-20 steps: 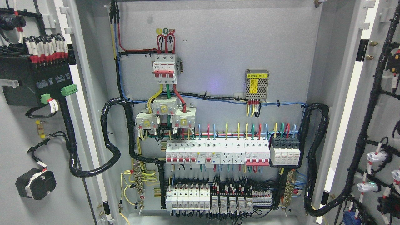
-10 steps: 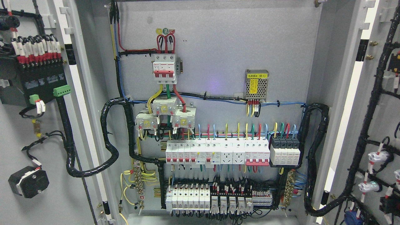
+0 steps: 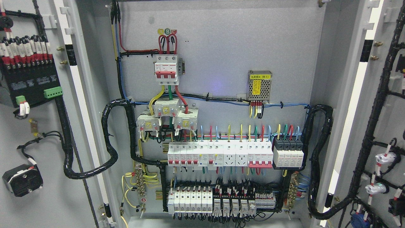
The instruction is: Open door with both hands
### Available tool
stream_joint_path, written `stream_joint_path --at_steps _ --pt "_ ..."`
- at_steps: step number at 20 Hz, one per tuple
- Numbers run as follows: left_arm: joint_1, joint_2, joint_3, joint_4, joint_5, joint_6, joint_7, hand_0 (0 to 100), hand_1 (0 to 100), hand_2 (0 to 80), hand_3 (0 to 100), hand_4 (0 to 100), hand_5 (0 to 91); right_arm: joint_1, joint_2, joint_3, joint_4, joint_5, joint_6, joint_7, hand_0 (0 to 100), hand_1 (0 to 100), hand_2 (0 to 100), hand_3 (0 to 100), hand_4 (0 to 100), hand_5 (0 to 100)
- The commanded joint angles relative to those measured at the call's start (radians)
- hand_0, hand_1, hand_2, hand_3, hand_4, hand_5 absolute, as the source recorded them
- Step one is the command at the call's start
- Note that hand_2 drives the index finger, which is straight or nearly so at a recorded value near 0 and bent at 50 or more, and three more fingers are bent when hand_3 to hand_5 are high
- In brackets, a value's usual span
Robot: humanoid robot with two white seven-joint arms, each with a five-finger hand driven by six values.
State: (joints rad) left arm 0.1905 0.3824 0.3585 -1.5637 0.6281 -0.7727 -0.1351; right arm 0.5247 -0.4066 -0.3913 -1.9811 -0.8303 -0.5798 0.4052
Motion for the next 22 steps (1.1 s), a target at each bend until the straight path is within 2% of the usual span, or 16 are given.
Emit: stream_joint_path --at_steps 1,5,11,15,19,22 --pt "-0.065 0.096 -0.004 0.192 0.016 -0.632 0.003 0 0 0.0 0 0 0.0 0.001 0.003 -0.027 0.025 -0.009 0.0 -0.003 38 0 0 0 0 0" --pt "-0.104 0.113 -0.009 0.231 0.024 -0.603 0.003 0 0 0.0 0 0 0.0 0.001 0.003 -0.046 0.045 -0.01 0.0 -0.003 38 0 0 0 0 0" --pt "-0.203 0.116 -0.01 0.297 0.022 -0.406 0.003 0 0 0.0 0 0 0.0 0.008 0.005 -0.069 0.067 -0.035 0.0 -0.003 38 0 0 0 0 0" --pt "-0.238 0.138 -0.021 0.341 0.022 -0.35 0.003 0 0 0.0 0 0 0.0 0.009 0.005 -0.086 0.084 -0.039 -0.002 -0.003 38 0 0 0 0 0" --pt "-0.258 0.144 -0.019 0.353 0.022 -0.252 0.003 0 0 0.0 0 0 0.0 0.009 0.006 -0.089 0.087 -0.039 -0.002 -0.003 38 0 0 0 0 0" --pt "-0.261 0.144 -0.019 0.356 0.024 -0.235 0.003 0 0 0.0 0 0 0.0 0.009 0.006 -0.089 0.091 -0.038 0.0 -0.003 38 0 0 0 0 0"
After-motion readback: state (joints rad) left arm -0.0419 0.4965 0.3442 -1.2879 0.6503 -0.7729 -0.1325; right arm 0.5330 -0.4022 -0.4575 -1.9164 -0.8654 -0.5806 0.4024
